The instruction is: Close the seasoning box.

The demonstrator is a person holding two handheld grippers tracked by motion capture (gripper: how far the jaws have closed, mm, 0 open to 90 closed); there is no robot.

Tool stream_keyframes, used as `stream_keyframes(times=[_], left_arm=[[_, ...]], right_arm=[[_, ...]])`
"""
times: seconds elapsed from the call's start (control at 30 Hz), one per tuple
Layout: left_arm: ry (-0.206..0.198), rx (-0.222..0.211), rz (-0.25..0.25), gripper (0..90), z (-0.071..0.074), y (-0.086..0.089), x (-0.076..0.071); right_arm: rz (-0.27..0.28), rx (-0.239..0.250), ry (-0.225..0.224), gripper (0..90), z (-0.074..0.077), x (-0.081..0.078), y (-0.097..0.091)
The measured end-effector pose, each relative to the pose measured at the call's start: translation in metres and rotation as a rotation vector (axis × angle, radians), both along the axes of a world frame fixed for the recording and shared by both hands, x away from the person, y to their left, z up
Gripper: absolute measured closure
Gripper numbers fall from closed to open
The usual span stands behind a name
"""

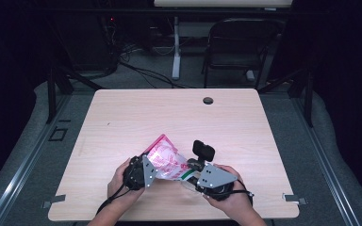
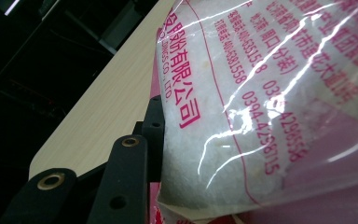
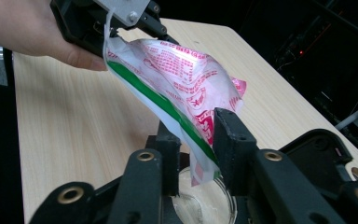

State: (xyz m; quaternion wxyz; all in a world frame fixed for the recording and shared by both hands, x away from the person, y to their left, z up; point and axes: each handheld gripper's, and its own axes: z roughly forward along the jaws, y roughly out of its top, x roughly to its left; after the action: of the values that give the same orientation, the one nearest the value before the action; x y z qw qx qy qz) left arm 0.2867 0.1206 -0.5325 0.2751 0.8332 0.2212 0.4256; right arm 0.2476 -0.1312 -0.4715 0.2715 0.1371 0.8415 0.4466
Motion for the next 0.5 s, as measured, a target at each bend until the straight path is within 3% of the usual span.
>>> stream_keyframes(times=[0.5], left_arm=[[-0.043, 0.012, -0.005, 66.6, 0.0038, -0.0066, -0.0024]], right_arm=[[-0.012, 0.0, 0.021, 85.3, -0.0033, 0.0065, -0.0006]])
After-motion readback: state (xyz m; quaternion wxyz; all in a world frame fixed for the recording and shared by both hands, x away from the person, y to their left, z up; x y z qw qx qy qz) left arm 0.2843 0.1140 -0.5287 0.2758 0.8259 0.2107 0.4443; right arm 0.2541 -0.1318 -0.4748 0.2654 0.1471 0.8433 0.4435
